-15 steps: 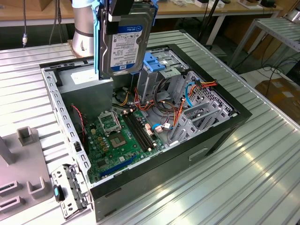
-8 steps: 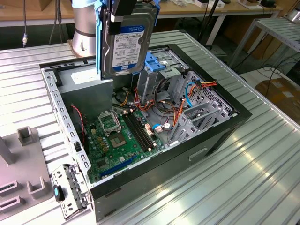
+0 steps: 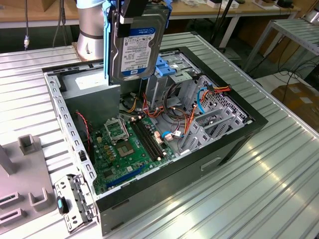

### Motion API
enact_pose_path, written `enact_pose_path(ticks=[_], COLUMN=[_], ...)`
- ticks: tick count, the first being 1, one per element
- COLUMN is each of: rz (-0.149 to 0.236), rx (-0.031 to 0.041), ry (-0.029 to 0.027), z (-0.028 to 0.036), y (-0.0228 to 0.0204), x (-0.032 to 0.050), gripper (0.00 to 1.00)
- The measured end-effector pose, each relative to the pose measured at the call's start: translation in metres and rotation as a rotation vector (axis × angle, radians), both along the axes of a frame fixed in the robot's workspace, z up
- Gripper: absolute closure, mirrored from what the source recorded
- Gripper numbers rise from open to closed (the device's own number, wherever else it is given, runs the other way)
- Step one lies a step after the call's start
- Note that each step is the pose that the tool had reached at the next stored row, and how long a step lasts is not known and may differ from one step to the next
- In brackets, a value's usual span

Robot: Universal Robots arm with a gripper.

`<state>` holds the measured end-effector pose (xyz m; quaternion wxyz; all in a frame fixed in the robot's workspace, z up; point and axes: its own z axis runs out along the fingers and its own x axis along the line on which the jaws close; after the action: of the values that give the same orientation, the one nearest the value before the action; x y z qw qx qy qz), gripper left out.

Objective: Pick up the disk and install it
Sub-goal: 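Insert the disk into the insertion slot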

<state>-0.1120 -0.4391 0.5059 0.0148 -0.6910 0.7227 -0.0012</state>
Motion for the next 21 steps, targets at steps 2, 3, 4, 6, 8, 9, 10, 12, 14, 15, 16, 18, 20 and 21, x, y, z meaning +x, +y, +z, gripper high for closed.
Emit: enact_pose_path(ticks=[2,3,4,6,8,9,10,12,14,15,16,18,20,21], rz=[0.0,0.0,0.0,0.0,0.0,0.0,0.0,0.0,0.0,0.0,0.0,0.0,0.0,0.0], rx=[0.0,-0.0001,0.0,-0.0001,0.0001,-0.0001,-0.0001,-0.0001,0.0001,0.0,-0.0001,-0.0001,0.0,0.0], ry=[0.0,0.0,0.0,0.0001,-0.0001,0.0,0.0001,0.0001,0.0,0.0,0.0,0.0001,0.0,0.0], z=[0.0,0.0,0.0,0.0001,-0.0001,0.0,0.0,0.0,-0.0001,-0.0001,-0.0001,0.0,-0.0001,-0.0001], y=[-0.0003,-0.0006,-0.001,-0.0018,-0.0032,-0.0035,-0.0037,-0.0045,-0.0052,-0.0056,-0.006,-0.0068,-0.0075,-0.0079], x=[0.0005,0.0006,0.0008,0.0009,0.0012,0.0014,0.0014,0.0015,0.0017,0.0018,0.0019,0.0021,0.0023,0.0024], gripper=[0.63,0.63,0.63,0.63,0.63,0.63,0.63,0.63,0.63,0.63,0.63,0.63,0.63,0.63])
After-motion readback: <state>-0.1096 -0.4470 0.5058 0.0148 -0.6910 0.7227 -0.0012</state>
